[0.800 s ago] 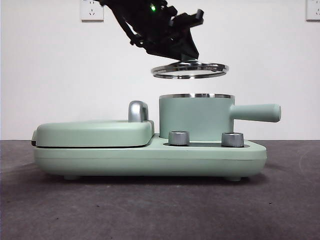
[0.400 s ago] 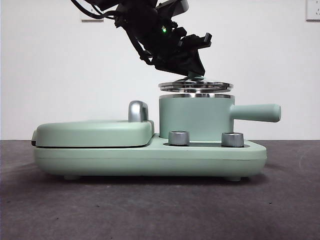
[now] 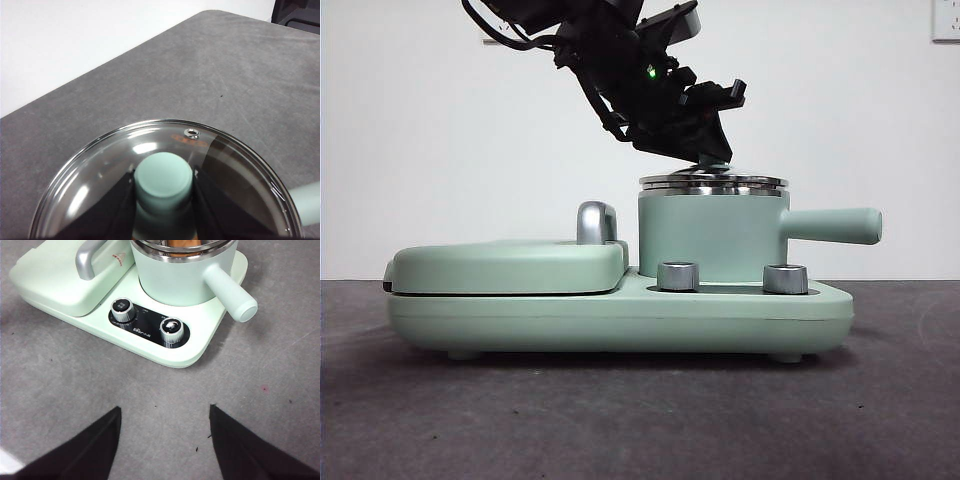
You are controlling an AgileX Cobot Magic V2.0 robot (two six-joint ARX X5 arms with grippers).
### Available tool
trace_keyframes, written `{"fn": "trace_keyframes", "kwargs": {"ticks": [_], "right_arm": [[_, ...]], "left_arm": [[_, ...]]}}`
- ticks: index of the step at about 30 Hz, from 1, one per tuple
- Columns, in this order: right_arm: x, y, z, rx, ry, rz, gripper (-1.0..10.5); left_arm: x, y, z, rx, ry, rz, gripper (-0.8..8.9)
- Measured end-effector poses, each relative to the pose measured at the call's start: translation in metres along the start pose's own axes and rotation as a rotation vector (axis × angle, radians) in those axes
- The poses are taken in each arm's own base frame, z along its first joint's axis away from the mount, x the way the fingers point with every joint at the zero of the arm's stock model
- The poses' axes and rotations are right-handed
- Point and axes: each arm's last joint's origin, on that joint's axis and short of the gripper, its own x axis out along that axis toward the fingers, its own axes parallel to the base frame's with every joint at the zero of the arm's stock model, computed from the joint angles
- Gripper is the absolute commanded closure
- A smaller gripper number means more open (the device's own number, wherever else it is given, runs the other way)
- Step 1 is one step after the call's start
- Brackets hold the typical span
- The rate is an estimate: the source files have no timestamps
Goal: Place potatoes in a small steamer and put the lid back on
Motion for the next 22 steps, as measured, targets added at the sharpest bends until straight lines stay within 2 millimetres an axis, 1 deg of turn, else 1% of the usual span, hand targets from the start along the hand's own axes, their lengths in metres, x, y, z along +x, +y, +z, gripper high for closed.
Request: {"fn": "trace_keyframes", "kwargs": {"ticks": [22], "right_arm": [[0.0000,0.0000,-0.0001,0.000,0.001,0.000,6.8]], "left_arm": [[0.0019,-0.0005,-0.0027,-0.002,0.020,-0.012,8.00]]}}
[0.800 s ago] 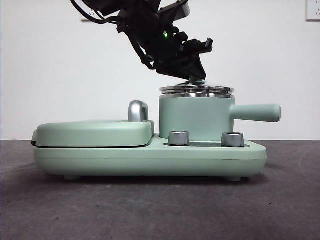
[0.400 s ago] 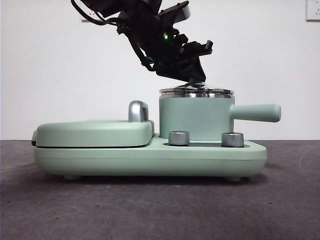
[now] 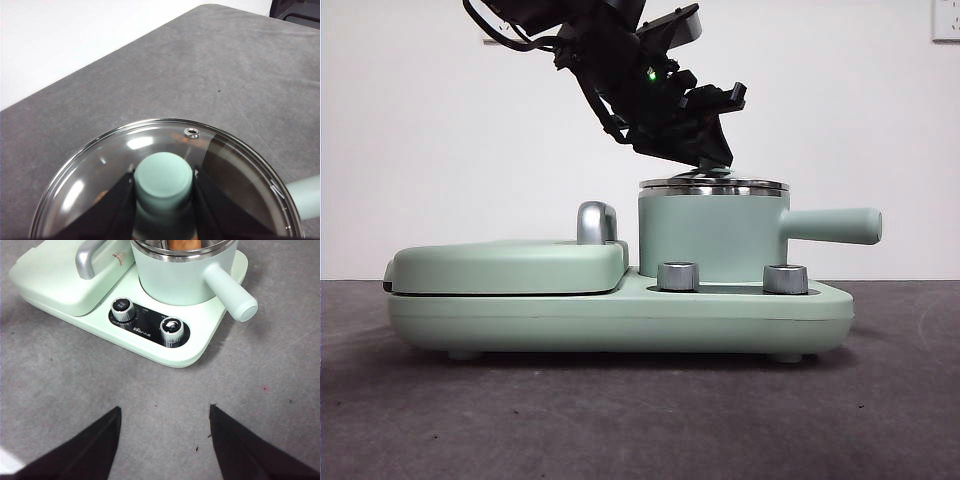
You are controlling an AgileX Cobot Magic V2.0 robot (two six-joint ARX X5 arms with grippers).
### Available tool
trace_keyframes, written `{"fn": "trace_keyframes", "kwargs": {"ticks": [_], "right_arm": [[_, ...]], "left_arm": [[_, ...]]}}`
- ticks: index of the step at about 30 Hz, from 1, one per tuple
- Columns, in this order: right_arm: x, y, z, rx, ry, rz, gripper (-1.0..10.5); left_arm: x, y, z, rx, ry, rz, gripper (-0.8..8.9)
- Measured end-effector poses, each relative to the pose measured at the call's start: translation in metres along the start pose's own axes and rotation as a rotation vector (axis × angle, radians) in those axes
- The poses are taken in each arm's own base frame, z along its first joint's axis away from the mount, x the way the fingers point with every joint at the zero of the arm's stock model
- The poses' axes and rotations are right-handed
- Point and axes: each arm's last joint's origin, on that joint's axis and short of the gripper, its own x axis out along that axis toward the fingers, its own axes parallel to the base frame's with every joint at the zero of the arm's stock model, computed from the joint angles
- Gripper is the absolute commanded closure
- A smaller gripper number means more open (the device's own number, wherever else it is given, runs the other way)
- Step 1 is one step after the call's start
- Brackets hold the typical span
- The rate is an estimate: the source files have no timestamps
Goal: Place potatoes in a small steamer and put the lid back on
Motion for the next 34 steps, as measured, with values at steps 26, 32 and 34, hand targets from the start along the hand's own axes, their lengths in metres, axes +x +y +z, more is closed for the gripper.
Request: {"fn": "trace_keyframes", "kwargs": {"ticks": [26,32,34], "right_arm": [[0.000,0.000,0.000,0.000,0.004,0.000,6.7],[0.000,0.000,0.000,0.000,0.004,0.000,6.7],[0.000,0.000,0.000,0.000,0.004,0.000,6.7]], "left_arm": [[0.001,0.000,-0.002,-0.033,0.053,-0.010,4.72],[-0.028,0.000,0.017,-0.047,0.076,-0.012,4.72],[-0.043,0.001,0.028,-0.070,0.070,-0.009,4.72]]}}
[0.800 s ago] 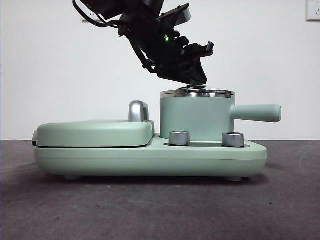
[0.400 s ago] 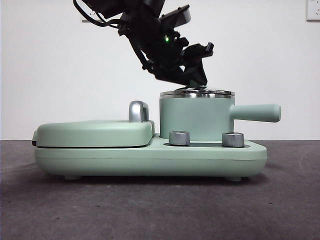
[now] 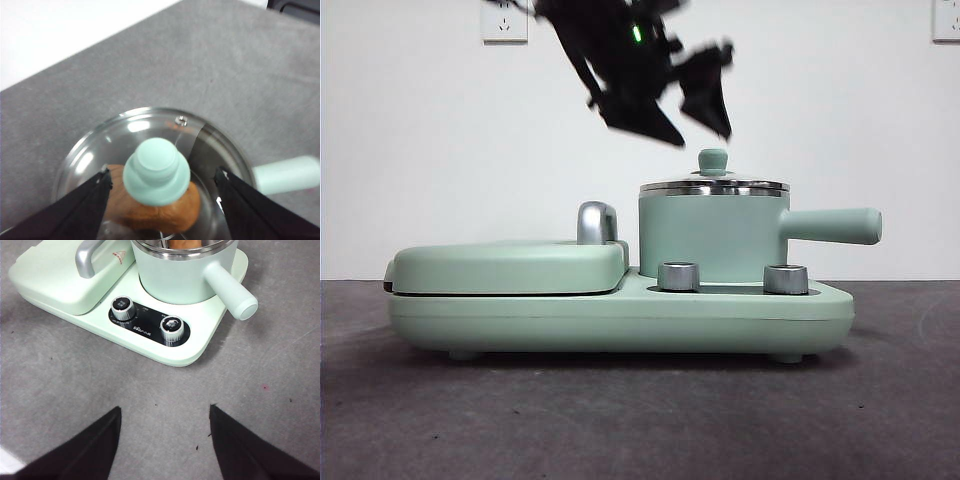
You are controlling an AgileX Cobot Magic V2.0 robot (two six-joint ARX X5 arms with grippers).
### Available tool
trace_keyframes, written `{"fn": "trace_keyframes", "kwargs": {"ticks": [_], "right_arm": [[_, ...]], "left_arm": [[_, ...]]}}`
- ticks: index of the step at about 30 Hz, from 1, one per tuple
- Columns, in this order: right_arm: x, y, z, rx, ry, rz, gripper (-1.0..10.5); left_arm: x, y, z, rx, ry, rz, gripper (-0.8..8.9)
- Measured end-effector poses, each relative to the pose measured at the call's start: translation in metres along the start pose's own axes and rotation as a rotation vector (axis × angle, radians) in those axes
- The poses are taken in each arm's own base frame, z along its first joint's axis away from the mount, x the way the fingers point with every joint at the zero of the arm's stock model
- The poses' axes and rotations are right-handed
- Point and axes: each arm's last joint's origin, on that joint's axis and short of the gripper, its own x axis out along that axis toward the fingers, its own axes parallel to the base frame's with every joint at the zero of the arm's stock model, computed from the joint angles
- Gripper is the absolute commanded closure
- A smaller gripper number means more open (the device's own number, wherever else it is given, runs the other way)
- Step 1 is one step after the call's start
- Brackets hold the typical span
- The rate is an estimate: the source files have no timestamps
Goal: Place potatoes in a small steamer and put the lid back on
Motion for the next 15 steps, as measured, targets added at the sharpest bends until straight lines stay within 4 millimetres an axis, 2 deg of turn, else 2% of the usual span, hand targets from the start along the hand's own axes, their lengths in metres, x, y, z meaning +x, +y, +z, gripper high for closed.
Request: {"fn": "trace_keyframes", "kwargs": {"ticks": [5,9,15], "right_arm": [[0.000,0.000,0.000,0.000,-0.001,0.000,6.7],[0.000,0.000,0.000,0.000,-0.004,0.001,6.7],[0.001,0.000,0.003,-0.001,-0.020,0.003,6.7]], "left_arm": [[-0.036,0.009,0.011,-0.128,0.044,0.026,4.73],[-0.053,0.015,0.006,-0.247,0.143,0.050,4.73],[-0.083,0.008,-0.007,-0.286,0.184,0.053,4.73]]}}
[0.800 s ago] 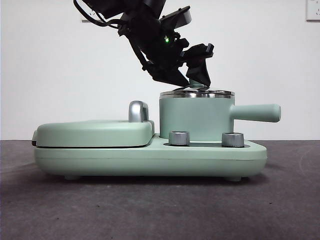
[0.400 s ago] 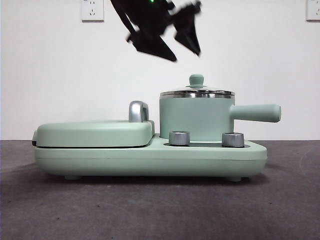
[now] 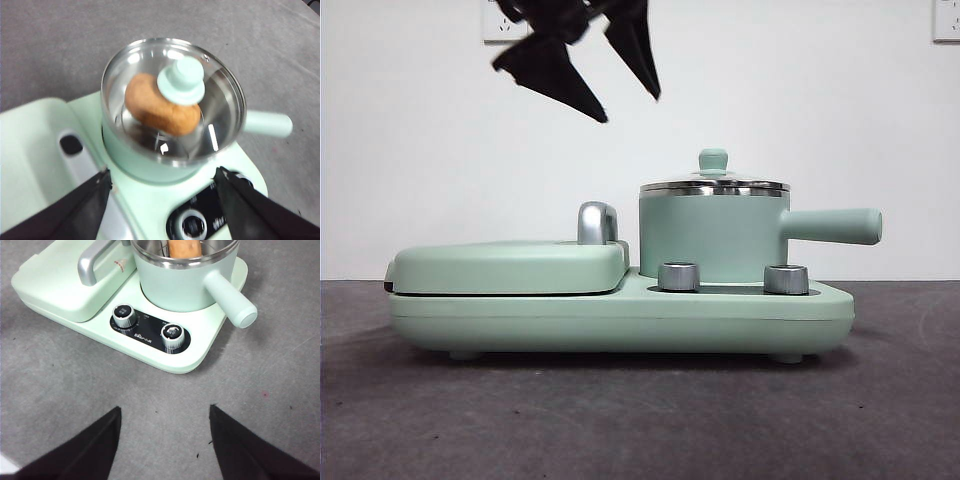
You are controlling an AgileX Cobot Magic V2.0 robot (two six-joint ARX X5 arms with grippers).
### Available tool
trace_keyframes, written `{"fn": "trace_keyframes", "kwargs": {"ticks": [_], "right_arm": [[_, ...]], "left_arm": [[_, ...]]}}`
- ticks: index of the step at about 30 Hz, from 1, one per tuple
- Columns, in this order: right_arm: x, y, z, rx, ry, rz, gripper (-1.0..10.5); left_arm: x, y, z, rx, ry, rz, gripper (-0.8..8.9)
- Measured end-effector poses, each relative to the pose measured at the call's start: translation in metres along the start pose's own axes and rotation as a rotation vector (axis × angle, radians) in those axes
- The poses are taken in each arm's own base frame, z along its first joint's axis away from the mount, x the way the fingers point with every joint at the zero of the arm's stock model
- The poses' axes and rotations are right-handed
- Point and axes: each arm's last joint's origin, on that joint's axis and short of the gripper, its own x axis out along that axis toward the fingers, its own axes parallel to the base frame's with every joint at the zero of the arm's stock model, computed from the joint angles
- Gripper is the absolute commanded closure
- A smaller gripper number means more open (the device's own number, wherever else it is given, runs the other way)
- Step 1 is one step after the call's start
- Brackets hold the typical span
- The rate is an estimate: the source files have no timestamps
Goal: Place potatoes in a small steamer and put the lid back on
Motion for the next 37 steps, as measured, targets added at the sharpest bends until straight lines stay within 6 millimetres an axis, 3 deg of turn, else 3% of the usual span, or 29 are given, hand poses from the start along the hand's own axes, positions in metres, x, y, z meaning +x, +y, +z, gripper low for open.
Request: {"fn": "trace_keyframes", "kwargs": {"ticks": [4,13,17,22,26,27,28,29,37], "right_arm": [[0.007,0.000,0.002,0.002,0.035,0.012,6.7],[0.028,0.003,0.014,-0.009,0.058,0.084,6.7],[0.042,0.004,0.021,-0.014,0.058,0.116,6.7],[0.064,0.006,0.028,-0.015,0.087,0.154,6.7],[0.076,0.008,0.029,-0.019,0.119,0.163,6.8],[0.077,0.008,0.028,-0.017,0.131,0.163,7.0],[0.078,0.008,0.028,-0.015,0.140,0.163,8.5],[0.078,0.008,0.027,-0.014,0.142,0.163,9.5],[0.076,0.008,0.030,-0.023,0.102,0.181,9.3]], "left_arm": [[-0.027,0.001,-0.022,-0.009,-0.008,-0.001,4.73],[-0.081,0.013,-0.105,-0.056,0.022,0.022,4.74],[-0.111,0.013,-0.125,-0.079,-0.032,0.013,4.75],[-0.139,0.012,-0.138,-0.086,-0.058,0.034,4.75],[-0.145,0.012,-0.141,-0.096,-0.058,0.060,4.77],[-0.145,0.012,-0.141,-0.096,-0.059,0.060,5.34],[-0.146,0.012,-0.141,-0.096,-0.061,0.059,7.46],[-0.147,0.012,-0.142,-0.096,-0.062,0.059,7.87],[-0.148,0.012,-0.141,-0.095,-0.075,0.057,8.07]]}}
